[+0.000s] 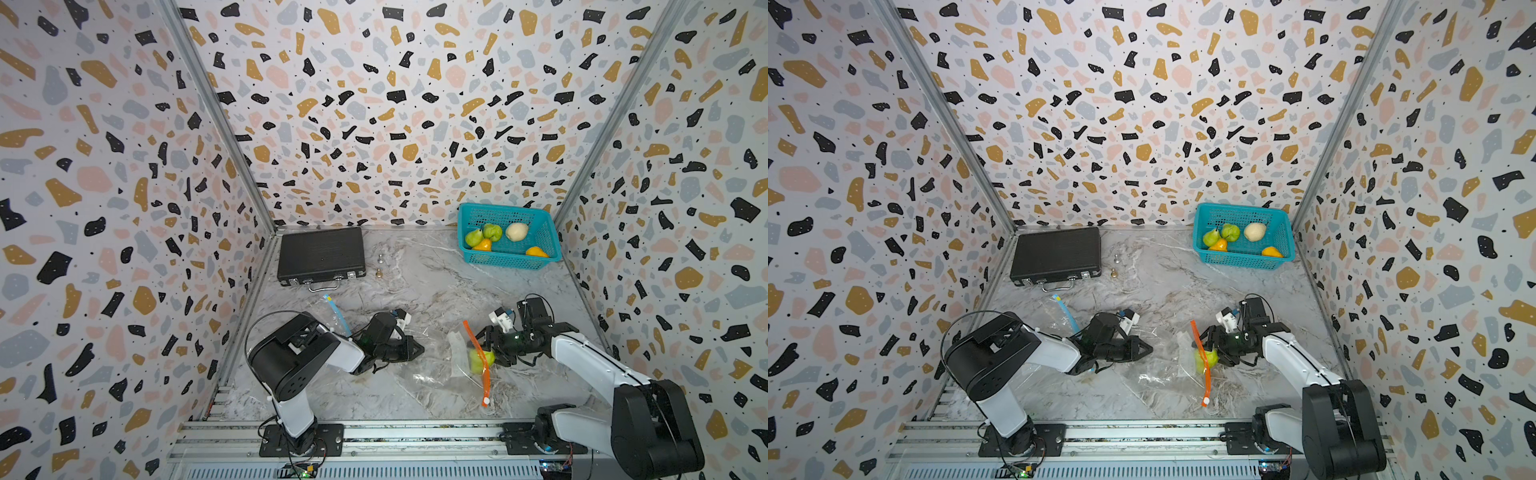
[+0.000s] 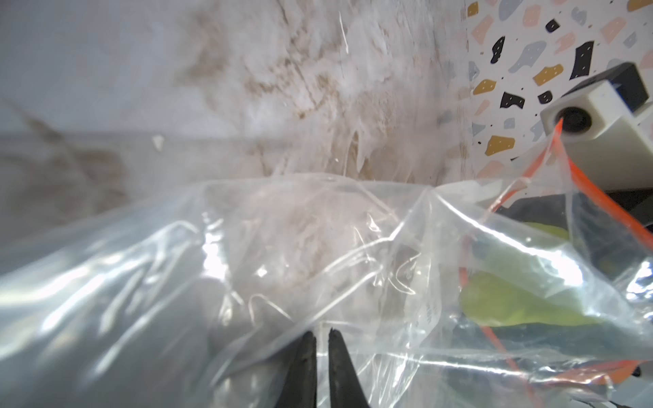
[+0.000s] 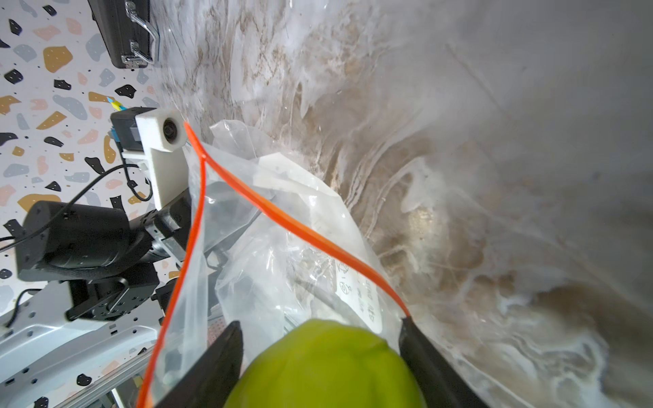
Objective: Open the zip-top bag and take out the pear
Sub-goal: Pick up the pear from the zipper food storage bag, then place the pear in the basket.
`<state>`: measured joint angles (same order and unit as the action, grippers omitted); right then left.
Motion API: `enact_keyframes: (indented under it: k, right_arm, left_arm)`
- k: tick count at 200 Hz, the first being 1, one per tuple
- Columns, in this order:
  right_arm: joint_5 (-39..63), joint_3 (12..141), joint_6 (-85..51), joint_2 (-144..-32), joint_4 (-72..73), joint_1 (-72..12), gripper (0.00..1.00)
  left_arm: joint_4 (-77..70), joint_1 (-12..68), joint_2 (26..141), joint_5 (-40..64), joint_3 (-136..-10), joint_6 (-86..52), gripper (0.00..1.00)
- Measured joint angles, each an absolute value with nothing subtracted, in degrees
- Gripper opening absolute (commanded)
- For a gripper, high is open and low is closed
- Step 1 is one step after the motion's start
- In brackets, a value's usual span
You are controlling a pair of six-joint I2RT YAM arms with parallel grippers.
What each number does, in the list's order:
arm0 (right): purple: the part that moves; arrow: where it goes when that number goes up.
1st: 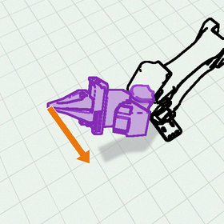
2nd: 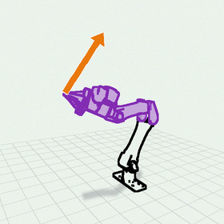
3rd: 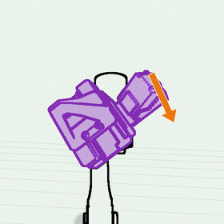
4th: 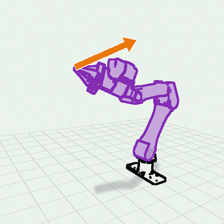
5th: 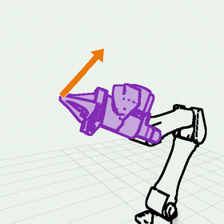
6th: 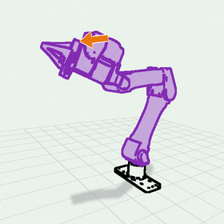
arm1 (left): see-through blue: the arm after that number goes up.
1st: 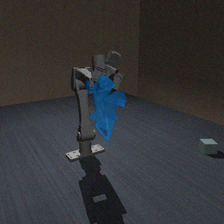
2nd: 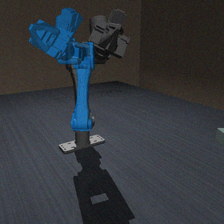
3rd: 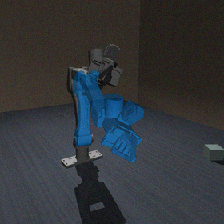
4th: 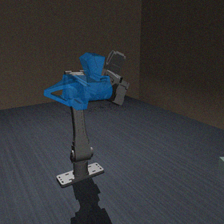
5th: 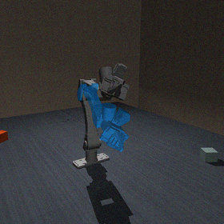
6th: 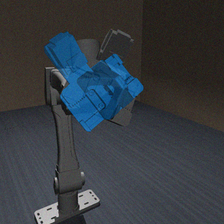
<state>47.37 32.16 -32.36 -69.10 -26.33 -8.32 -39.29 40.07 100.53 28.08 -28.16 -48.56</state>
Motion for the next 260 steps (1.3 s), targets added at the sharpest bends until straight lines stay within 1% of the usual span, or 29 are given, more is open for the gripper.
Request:
enact_keyframes:
  k: [35, 69, 98, 133, 142, 150, 173, 184, 192, 198, 208, 220, 235, 247, 254, 258, 260]
  right_arm:
    - [48.23, 33.85, -30.85, -69.36, -29.19, -4.25, 0.47]
    - [46.94, 39.77, -30.41, -69.38, -31.81, 0.47, 0.47]
    - [45.36, 50.06, -31.79, -72.51, -31.86, 3.46, 0.47]
    - [42.61, 67.18, -37.67, -84.84, -24.03, 4.54, 0.49]
    - [41.01, 71.48, -39.24, -88.66, -21.19, 4.89, 0.49]
    - [39.57, 75.57, -40.53, -92.29, -19.25, 5.3, 0.48]
    - [34.94, 89.71, -43.99, -105.75, -13.87, 6.74, 0.49]
    - [32.8, 95.98, -45.23, -112.07, -11.75, 7.25, 0.5]
    - [31.22, 100.03, -46.09, -116.4, -10.55, 7.49, 0.51]
    - [30.15, 103.13, -46.46, -119.55, -10.33, 7.6, 0.54]
    - [28.6, 109.43, -46.5, -125.43, -11.22, 7.81, 0.66]
    - [27.27, 117.21, -46.11, -131.7, -13.39, 8.05, 0.77]
    - [26.3, 124.97, -45.04, -137.62, -16.82, 8.23, 0.82]
    - [26.11, 126.65, -44.36, -139.0, -18.72, 8.45, 0.85]
    - [26.17, 126.43, -44.12, -138.93, -19.88, 8.62, 0.87]
    - [26.3, 126.04, -43.77, -138.52, -20.03, 8.67, 0.88]
    - [26.28, 125.71, -43.77, -138.23, -20.01, 8.69, 0.89]
  left_arm:
    - [-45.12, 36.36, 101.38, 29.19, -25.36, -48.27, 0.12]
    - [-45.39, 33.69, 100.75, 30.2, -24.47, -47.09, 0.12]
    - [-39.31, 32.82, 97.93, 29.95, -25.39, -44.93, 0.12]
    - [-25.04, 32.64, 89.47, 28.99, -31.16, -40.91, 0.17]
    - [-22.24, 32.45, 86.61, 28.95, -33.89, -39.86, 0.22]
    - [-20.49, 32.4, 84.42, 29.06, -36.53, -38.96, 0.32]
    - [-16.6, 32.21, 79.99, 29.69, -45.95, -35.88, 0.52]
    - [-15.62, 32.05, 78.87, 30.55, -50.0, -35.35, 0.6]
    - [-14.83, 31.9, 78.13, 31.03, -52.49, -34.65, 0.63]
    - [-14.24, 31.86, 77.67, 31.24, -54.0, -34.28, 0.65]
    - [-13.26, 31.62, 76.95, 31.42, -55.83, -33.95, 0.69]
    - [-11.66, 31.42, 75.9, 31.79, -57.21, -33.67, 0.74]
    - [-9.52, 31.09, 74.22, 32.12, -57.45, -33.65, 0.79]
    - [-7.01, 30.65, 72.1, 32.08, -57.45, -33.5, 0.85]
    - [-5.48, 30.44, 70.54, 31.97, -57.45, -33.34, 0.92]
    - [-4.49, 30.28, 69.58, 31.81, -57.45, -33.45, 1.0]
    - [-4.03, 30.17, 68.93, 31.7, -57.45, -33.08, 0.99]
